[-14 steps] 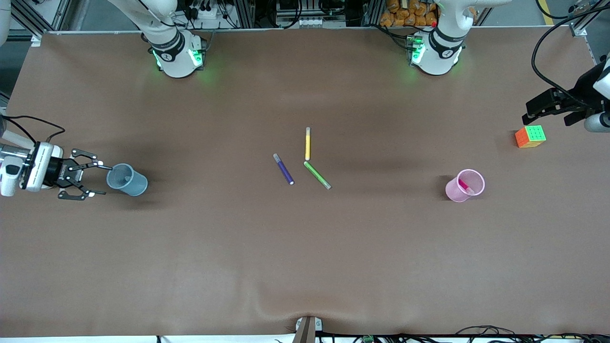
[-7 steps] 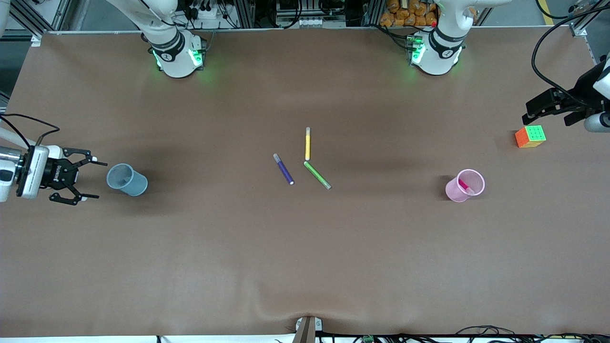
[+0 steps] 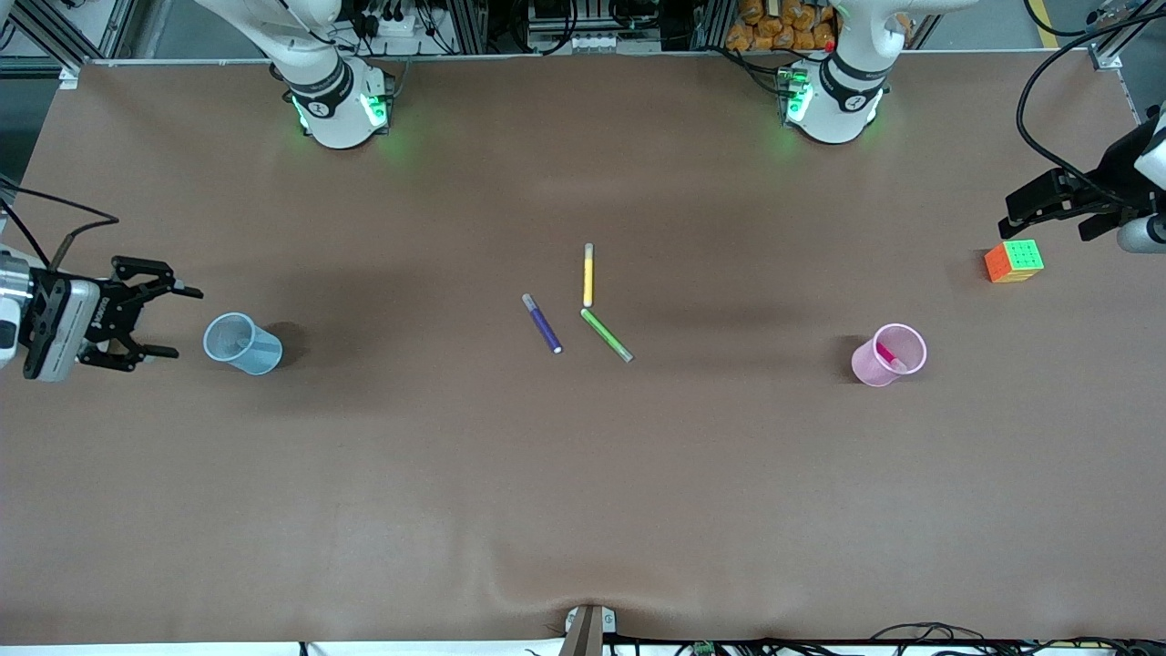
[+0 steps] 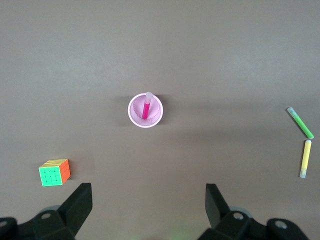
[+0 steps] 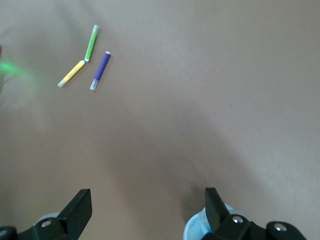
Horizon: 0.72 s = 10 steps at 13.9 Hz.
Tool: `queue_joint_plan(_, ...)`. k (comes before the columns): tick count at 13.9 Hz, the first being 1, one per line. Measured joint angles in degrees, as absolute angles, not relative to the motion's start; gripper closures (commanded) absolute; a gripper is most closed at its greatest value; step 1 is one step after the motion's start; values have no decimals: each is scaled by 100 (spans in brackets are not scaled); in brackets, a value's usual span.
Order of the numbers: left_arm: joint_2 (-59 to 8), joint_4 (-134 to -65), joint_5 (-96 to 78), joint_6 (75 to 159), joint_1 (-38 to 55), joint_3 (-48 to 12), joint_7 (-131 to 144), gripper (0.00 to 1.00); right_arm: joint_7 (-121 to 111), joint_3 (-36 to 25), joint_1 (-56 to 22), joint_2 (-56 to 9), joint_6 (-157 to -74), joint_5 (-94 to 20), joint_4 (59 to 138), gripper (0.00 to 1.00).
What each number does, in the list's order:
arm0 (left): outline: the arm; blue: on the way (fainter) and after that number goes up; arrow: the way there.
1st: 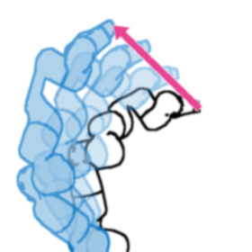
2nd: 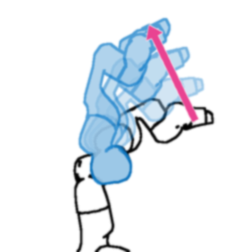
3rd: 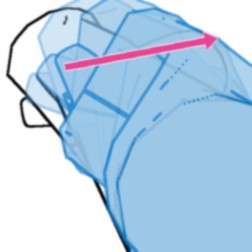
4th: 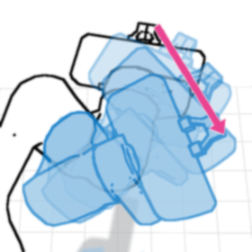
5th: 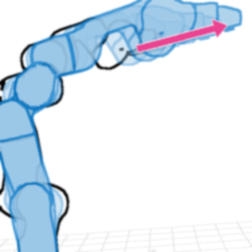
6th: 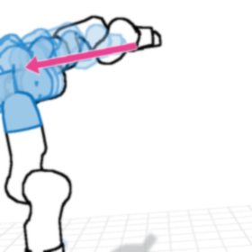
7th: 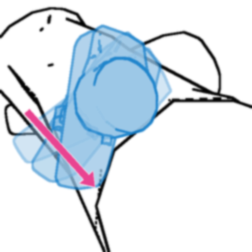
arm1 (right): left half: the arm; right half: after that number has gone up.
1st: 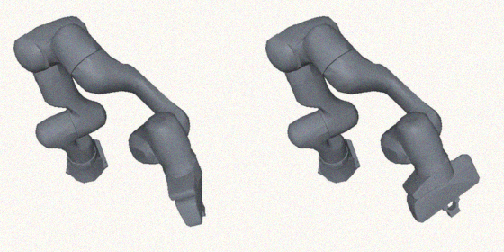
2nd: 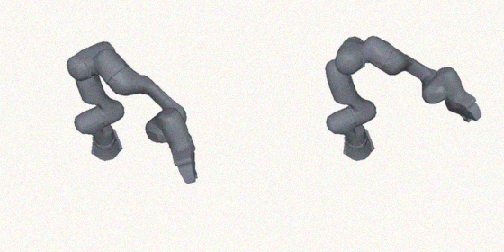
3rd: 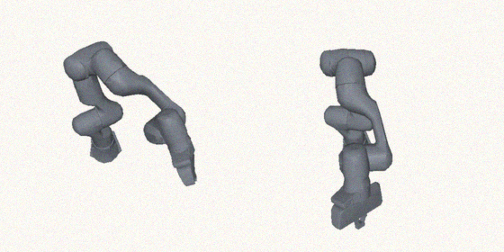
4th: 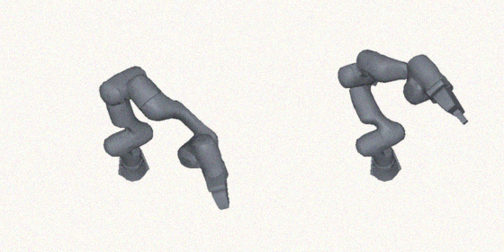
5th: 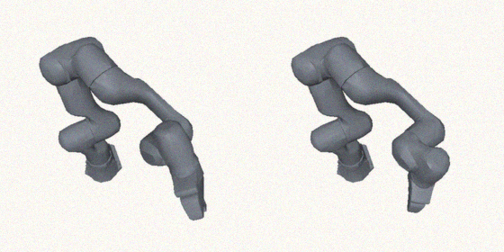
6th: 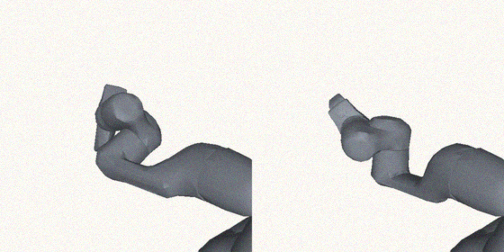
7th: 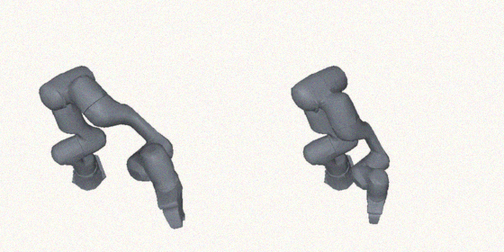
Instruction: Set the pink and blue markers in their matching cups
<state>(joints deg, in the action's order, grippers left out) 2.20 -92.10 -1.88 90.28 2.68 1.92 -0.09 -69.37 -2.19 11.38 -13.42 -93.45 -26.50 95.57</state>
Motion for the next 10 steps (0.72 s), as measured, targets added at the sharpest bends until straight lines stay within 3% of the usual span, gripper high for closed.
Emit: queue_joint_plan(10,220,-9210,-188,9028,248,202,-9,0,-3349,-139,750,-703,-9260,-1157,9451,0)
